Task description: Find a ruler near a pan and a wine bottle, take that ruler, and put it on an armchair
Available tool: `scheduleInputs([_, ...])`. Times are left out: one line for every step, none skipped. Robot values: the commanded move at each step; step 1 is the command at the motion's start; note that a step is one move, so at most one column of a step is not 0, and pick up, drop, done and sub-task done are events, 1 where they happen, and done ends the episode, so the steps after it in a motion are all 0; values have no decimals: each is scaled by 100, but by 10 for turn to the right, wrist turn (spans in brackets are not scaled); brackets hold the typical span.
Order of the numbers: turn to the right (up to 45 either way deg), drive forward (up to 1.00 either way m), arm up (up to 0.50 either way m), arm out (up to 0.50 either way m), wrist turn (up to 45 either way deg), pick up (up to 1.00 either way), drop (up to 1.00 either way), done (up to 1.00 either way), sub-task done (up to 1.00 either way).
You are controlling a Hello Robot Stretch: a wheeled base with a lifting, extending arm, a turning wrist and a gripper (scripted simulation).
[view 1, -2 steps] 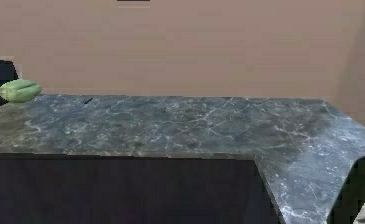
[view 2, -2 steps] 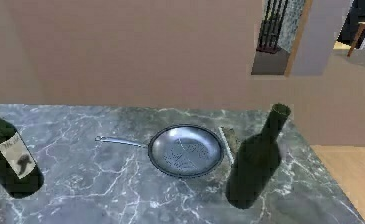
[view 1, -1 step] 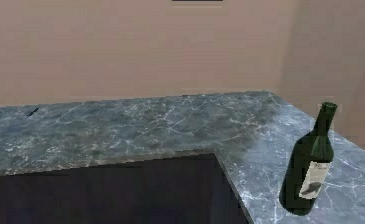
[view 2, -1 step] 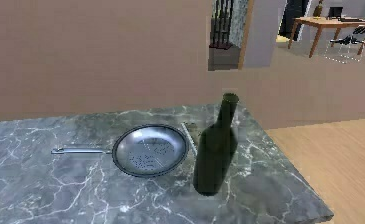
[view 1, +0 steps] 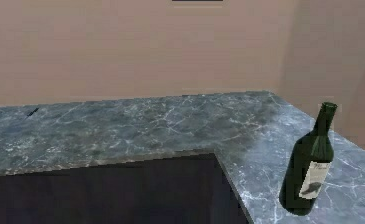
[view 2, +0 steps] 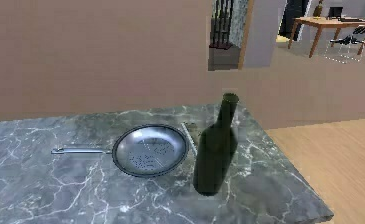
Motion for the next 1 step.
scheduleInputs([0, 0, 38, 0, 0, 0, 0, 0, 0])
